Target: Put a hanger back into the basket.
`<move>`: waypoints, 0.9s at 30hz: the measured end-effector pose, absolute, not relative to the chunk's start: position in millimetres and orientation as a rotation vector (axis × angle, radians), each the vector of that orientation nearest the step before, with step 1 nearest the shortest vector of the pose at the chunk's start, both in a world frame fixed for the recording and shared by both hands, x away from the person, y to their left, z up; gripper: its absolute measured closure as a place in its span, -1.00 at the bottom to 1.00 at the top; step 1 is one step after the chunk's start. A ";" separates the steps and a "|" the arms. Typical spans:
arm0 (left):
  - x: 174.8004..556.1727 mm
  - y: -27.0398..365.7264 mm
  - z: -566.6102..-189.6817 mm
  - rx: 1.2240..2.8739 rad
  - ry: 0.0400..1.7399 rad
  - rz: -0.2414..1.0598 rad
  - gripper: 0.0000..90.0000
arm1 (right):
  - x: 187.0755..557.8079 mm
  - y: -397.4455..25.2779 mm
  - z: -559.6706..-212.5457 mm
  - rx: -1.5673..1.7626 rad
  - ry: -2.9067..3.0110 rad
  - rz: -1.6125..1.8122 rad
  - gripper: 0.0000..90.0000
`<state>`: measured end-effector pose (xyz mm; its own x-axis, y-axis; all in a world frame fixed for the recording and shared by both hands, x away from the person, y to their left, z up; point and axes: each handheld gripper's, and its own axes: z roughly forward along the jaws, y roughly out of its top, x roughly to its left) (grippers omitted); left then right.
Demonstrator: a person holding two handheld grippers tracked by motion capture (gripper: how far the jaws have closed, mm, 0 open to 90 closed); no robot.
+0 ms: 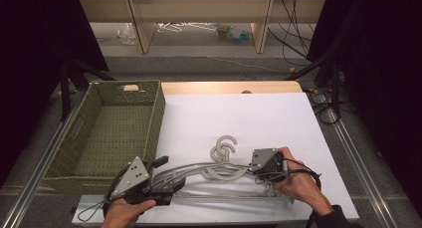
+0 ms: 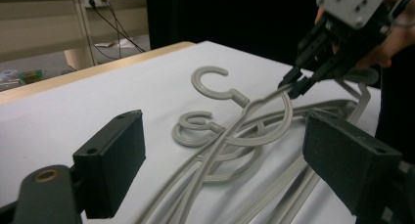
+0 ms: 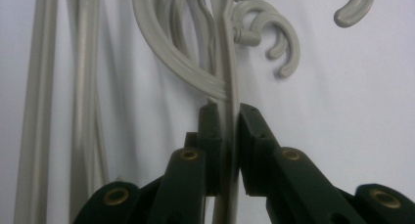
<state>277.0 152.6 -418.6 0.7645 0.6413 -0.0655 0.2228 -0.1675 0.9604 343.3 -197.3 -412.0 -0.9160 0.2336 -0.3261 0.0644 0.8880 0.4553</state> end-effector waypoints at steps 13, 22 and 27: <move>328.3 89.0 -420.8 1.952 0.638 0.334 -0.41 | 330.1 -196.5 -393.6 0.126 2.612 0.657 0.82; 341.9 73.4 -427.5 2.007 0.631 0.279 -0.28 | 326.3 -195.7 -389.0 0.083 2.582 0.663 0.81; 345.3 68.2 -429.8 2.041 0.606 0.262 -0.10 | 326.3 -195.5 -387.1 0.067 2.568 0.659 0.82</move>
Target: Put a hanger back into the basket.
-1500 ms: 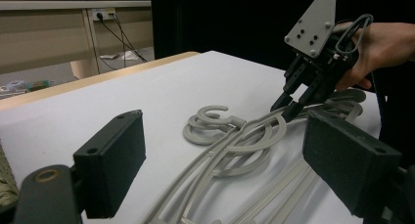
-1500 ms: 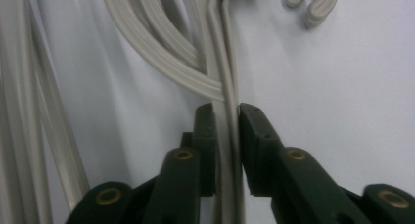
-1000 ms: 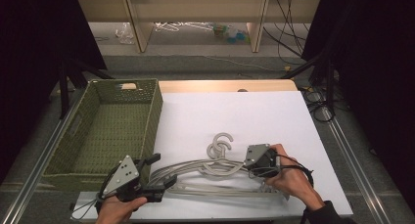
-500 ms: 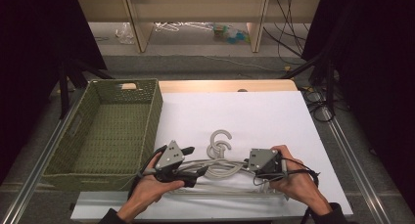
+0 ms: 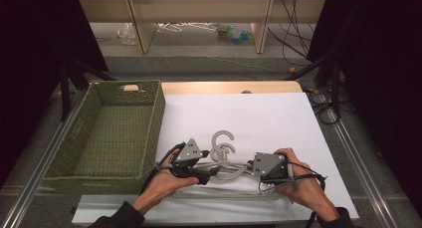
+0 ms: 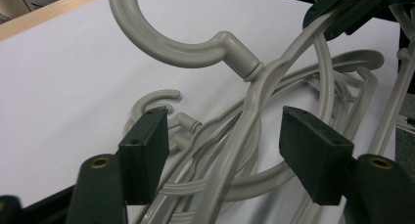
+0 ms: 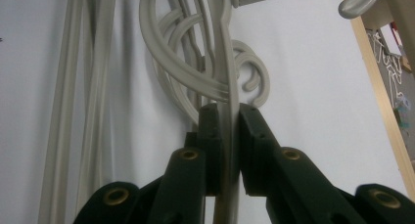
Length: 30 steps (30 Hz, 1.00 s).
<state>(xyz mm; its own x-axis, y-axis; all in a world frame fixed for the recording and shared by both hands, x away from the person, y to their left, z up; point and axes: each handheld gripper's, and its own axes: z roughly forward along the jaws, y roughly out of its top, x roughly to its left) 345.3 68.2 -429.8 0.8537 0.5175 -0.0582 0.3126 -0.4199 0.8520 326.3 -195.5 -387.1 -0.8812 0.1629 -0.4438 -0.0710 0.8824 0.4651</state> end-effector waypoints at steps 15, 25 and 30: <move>341.9 51.3 -424.3 2.158 0.466 0.251 0.67 | 326.1 -198.3 -386.7 0.012 2.562 0.662 0.79; 325.5 52.4 -403.1 2.211 0.427 0.214 0.80 | 326.6 -200.5 -385.2 0.088 2.550 0.739 0.57; 328.0 63.1 -389.5 2.211 0.461 0.229 0.80 | 326.1 -203.9 -381.1 0.292 2.501 0.861 0.13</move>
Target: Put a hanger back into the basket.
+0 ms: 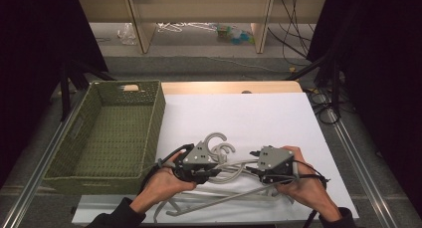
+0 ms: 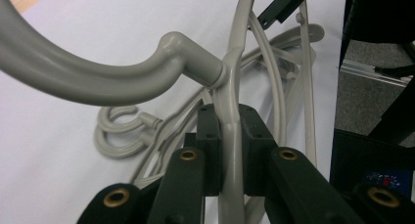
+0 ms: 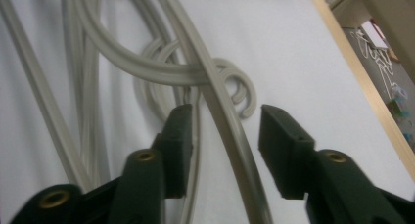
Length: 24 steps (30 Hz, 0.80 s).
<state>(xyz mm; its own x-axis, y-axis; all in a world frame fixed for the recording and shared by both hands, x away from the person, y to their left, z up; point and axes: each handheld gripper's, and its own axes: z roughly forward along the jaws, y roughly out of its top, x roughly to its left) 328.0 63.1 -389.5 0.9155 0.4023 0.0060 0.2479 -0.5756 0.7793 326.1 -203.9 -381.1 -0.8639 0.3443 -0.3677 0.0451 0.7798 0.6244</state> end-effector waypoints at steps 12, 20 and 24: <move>335.1 84.3 -377.5 2.173 0.578 0.235 0.80 | 330.6 -217.1 -370.7 0.612 2.320 1.169 -0.29; 344.9 100.5 -361.4 2.106 0.644 0.260 0.80 | 322.9 -223.3 -365.2 0.637 2.248 1.264 -0.31; 351.1 109.0 -349.3 2.054 0.691 0.286 0.80 | 316.6 -226.9 -365.1 0.659 2.219 1.295 -0.33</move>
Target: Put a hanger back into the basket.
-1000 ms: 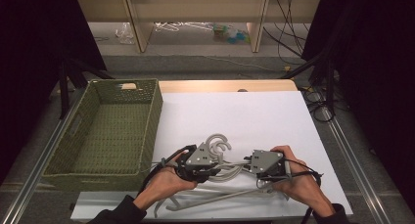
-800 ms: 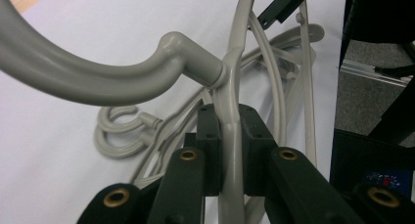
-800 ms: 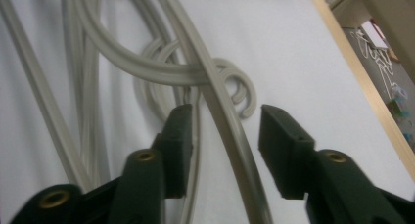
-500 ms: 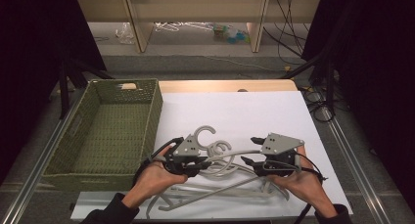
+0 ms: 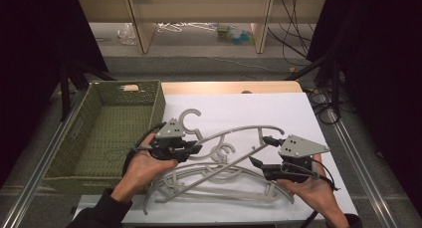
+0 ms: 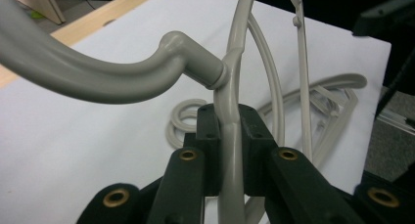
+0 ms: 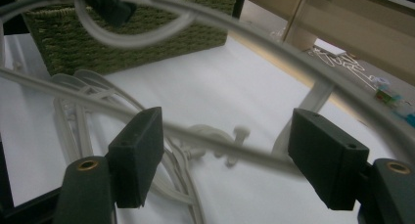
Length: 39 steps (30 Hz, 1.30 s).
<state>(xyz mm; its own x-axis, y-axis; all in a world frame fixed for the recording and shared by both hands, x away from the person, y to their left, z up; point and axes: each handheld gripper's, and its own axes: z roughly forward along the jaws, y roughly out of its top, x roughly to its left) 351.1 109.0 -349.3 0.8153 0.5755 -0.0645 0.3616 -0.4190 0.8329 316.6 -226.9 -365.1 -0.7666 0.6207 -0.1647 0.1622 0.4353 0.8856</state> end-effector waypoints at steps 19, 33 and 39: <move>357.7 134.0 -274.3 1.922 0.710 0.339 0.80 | 313.1 -228.8 -399.5 0.734 2.332 1.265 -0.38; 381.5 189.1 -257.0 1.919 0.842 0.460 0.80 | 315.0 -228.9 -404.6 0.750 2.358 1.258 -0.40; 392.7 222.8 -252.2 1.921 0.861 0.559 0.80 | 316.6 -228.9 -407.7 0.761 2.355 1.250 -0.45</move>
